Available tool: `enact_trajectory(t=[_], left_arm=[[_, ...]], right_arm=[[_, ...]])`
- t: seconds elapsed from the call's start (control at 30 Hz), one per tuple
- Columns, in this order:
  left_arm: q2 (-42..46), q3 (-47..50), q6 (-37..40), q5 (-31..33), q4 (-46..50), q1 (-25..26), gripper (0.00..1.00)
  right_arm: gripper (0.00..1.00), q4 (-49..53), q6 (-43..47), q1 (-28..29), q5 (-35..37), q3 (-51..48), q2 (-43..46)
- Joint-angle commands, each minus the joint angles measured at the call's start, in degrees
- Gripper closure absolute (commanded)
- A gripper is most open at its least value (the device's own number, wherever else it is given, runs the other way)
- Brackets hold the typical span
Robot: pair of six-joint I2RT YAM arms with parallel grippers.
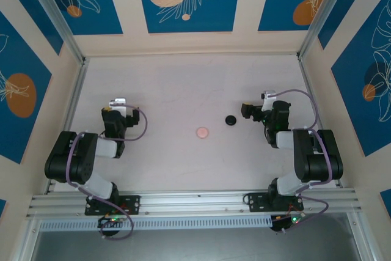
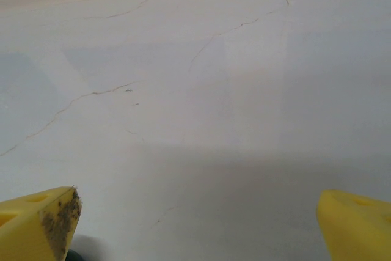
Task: Insert the wireless bluetooth earbuds into the charging case
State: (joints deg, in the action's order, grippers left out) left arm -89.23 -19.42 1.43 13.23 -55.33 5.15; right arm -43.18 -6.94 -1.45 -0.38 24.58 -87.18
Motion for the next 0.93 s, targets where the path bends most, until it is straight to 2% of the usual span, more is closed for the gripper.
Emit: enact_trajectory(t=[0.0,0.23,0.9], left_arm=[[-0.07,-1.23,-0.35,-2.98,0.46,-0.49,0.0],[-0.06,-1.94,1.11,-6.87,1.93,-0.49,0.0],[-0.09,-2.02,0.99,-6.99,1.93,-0.65,0.0]], right_arm=[[0.01,-2.29,1.32,-0.04,0.2,-0.33,-0.19],[0.01,-2.29,1.32,-0.06,0.12,-0.32,-0.19],[0.01,-2.33,1.36,-0.09,0.12,-0.34,-0.19]])
